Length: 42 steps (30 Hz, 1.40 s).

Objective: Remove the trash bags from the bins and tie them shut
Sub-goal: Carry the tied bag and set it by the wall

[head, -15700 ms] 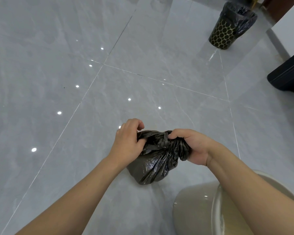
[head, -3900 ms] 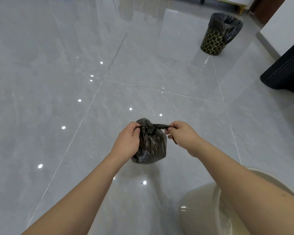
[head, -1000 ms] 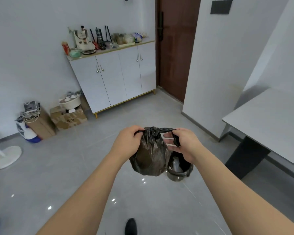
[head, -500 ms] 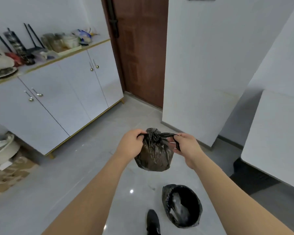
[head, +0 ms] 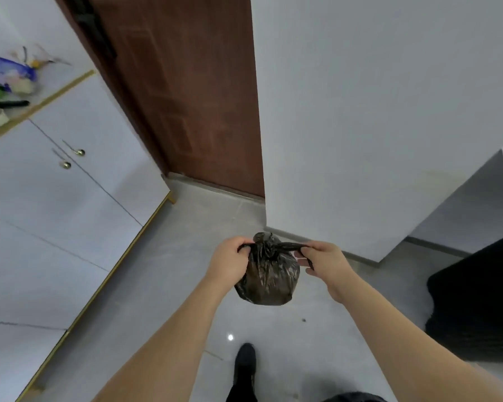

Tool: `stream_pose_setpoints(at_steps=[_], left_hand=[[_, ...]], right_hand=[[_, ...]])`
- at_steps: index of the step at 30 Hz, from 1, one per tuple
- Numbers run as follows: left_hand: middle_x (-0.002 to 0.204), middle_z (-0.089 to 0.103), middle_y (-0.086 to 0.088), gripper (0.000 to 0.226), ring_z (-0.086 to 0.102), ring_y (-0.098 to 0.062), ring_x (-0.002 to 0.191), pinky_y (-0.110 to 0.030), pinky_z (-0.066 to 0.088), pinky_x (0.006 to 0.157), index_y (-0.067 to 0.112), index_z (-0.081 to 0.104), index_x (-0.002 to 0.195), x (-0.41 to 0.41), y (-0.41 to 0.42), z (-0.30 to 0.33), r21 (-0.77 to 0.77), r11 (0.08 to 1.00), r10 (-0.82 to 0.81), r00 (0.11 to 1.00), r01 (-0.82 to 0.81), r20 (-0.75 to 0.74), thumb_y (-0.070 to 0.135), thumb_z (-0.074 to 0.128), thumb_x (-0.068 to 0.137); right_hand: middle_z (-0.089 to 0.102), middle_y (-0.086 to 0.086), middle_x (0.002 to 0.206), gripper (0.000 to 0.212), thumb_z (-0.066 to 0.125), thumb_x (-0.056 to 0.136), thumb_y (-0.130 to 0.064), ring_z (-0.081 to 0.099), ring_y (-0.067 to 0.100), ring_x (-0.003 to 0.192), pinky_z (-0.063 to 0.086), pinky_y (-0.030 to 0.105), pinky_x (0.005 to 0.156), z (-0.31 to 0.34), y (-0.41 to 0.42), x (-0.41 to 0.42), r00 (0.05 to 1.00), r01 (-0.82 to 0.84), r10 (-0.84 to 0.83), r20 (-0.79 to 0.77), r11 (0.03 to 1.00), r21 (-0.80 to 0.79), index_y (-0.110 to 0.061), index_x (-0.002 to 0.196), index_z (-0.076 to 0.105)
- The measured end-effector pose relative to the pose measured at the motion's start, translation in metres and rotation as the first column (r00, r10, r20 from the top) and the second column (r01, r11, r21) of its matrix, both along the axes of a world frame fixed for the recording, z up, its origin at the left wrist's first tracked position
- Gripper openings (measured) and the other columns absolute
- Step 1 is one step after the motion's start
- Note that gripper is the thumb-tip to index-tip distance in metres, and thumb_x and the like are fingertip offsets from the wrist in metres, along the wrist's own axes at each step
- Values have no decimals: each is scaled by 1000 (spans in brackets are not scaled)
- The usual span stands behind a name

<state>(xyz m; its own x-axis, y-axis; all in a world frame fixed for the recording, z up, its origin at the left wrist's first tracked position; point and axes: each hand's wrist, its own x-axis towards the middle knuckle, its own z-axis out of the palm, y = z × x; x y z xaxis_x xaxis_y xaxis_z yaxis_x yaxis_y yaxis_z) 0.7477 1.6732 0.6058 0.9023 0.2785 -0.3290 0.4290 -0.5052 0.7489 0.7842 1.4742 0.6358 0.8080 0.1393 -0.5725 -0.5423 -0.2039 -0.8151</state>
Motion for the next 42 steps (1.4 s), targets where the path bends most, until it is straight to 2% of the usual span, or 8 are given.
stream_pose_setpoints(at_steps=[7, 12, 19, 24, 32, 34, 39, 42], left_hand=[[111, 67, 7, 28, 61, -12, 102, -22, 43, 84, 22, 70, 109, 180, 57, -192, 26, 994, -103, 991, 106, -91, 14, 46, 97], [105, 67, 1, 27, 65, -21, 88, -38, 56, 72, 24, 69, 107, 281, 69, -388, 12, 993, -118, 990, 119, -84, 15, 45, 97], [104, 69, -4, 26, 64, -25, 84, -35, 55, 71, 23, 70, 103, 363, 65, -610, -14, 995, -99, 993, 98, -65, 14, 47, 97], [109, 69, -2, 26, 65, -24, 94, -37, 56, 79, 28, 70, 99, 384, 67, -692, 29, 986, -164, 983, 167, -85, 16, 48, 96], [125, 62, 2, 36, 61, -22, 107, -28, 48, 83, 25, 62, 121, 383, 65, -688, 85, 964, -229, 951, 251, -210, 11, 46, 92], [128, 59, 2, 36, 60, -22, 109, -30, 50, 82, 25, 57, 127, 380, 65, -657, 134, 941, -276, 934, 310, -226, 18, 48, 93], [129, 56, -5, 34, 51, -24, 117, -34, 41, 100, 14, 55, 126, 377, 75, -534, 469, 630, -547, 782, 619, -298, 24, 41, 97], [141, 47, -6, 38, 39, -24, 132, -34, 24, 115, 12, 47, 134, 380, 79, -431, 535, 550, -591, 751, 642, -295, 23, 38, 99]], right_hand=[[62, 5, 76, 28, 47, 95, -12, 54, 22, 72, 39, 30, 64, -197, 58, 157, 1000, 11, -15, -14, 971, -240, -18, 76, 67], [57, -7, 63, 25, 46, 95, -16, 49, 15, 58, 36, 25, 52, -387, 77, 249, 996, 28, 11, 94, 915, -403, -21, 90, 70], [57, -9, 59, 31, 44, 95, -14, 47, 10, 49, 36, 20, 45, -595, 84, 316, 988, 111, -52, 145, 893, -437, -29, 98, 72], [68, -1, 83, 31, 43, 96, -17, 54, 12, 63, 37, 21, 52, -674, 83, 336, 989, 45, 33, 143, 859, -509, -20, 109, 71], [53, 2, 138, 48, 50, 91, -11, 55, 21, 118, 43, 26, 88, -654, 81, 328, 1000, -27, 24, -12, 905, -424, -15, 139, 48], [50, 4, 141, 55, 51, 91, -15, 55, 20, 114, 44, 29, 90, -628, 79, 329, 998, -56, 48, -29, 897, -439, -18, 144, 40], [40, 6, 149, 51, 43, 97, -20, 42, 24, 132, 33, 35, 111, -517, 79, 333, 943, -279, 332, -26, 748, -603, -14, 146, 33], [29, 5, 156, 51, 38, 100, -23, 25, 22, 143, 18, 33, 118, -422, 82, 339, 817, -418, 576, -19, 570, -708, -11, 148, 27]])
